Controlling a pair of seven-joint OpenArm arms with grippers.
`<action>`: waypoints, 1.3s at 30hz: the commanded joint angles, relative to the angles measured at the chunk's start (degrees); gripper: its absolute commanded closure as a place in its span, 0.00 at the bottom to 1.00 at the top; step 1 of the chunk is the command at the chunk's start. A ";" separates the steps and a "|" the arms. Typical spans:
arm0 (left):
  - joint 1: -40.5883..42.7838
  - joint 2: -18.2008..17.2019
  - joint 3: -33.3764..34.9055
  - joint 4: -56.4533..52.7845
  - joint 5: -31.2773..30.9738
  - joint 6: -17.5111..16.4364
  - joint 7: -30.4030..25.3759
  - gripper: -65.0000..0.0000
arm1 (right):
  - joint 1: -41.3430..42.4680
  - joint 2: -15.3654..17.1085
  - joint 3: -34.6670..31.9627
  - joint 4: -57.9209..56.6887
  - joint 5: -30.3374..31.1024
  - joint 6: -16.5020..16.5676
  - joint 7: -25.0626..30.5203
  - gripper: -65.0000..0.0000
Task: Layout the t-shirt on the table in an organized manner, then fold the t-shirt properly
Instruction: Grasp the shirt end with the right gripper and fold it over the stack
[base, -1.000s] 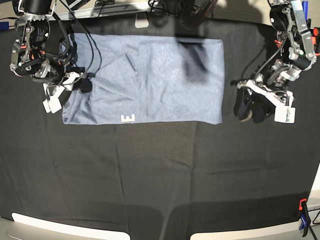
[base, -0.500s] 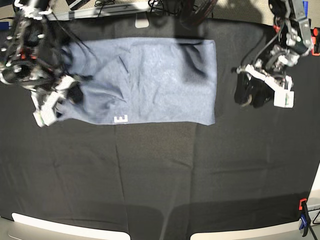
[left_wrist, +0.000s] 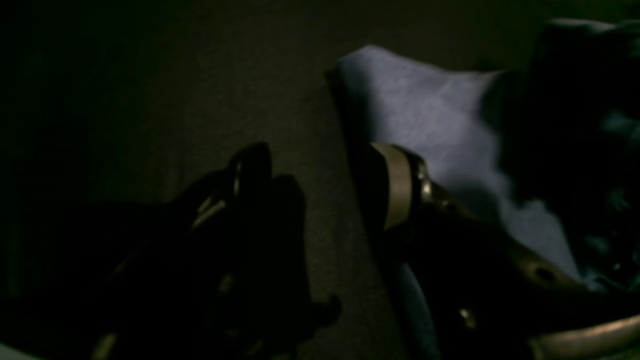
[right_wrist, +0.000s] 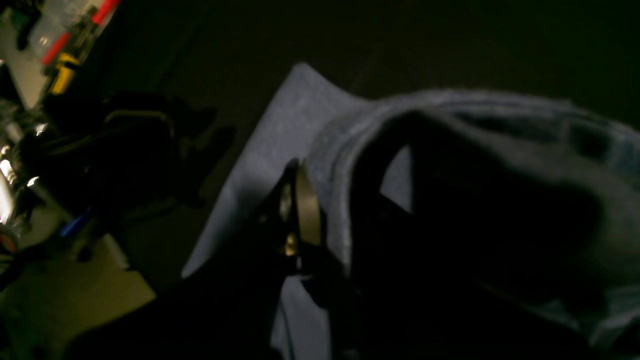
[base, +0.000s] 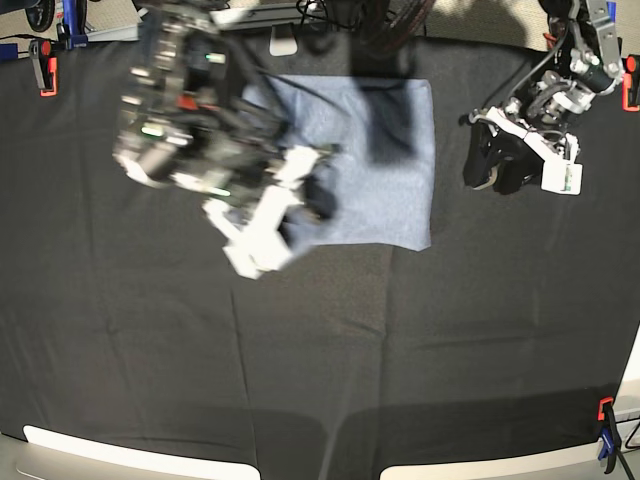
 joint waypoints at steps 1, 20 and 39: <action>0.07 -0.33 -0.24 0.98 -1.16 -0.92 -1.29 0.56 | 0.83 -1.55 -1.51 1.20 -0.90 -0.11 2.49 1.00; 0.20 -0.35 -0.98 1.01 -1.16 -1.99 -0.92 0.56 | 0.90 -2.30 -23.30 -5.77 -11.54 -7.50 21.49 0.60; 0.17 -0.33 -14.73 0.98 -7.58 -4.52 -0.42 0.56 | 7.72 -2.30 -19.93 -1.11 -28.83 -12.44 9.44 0.58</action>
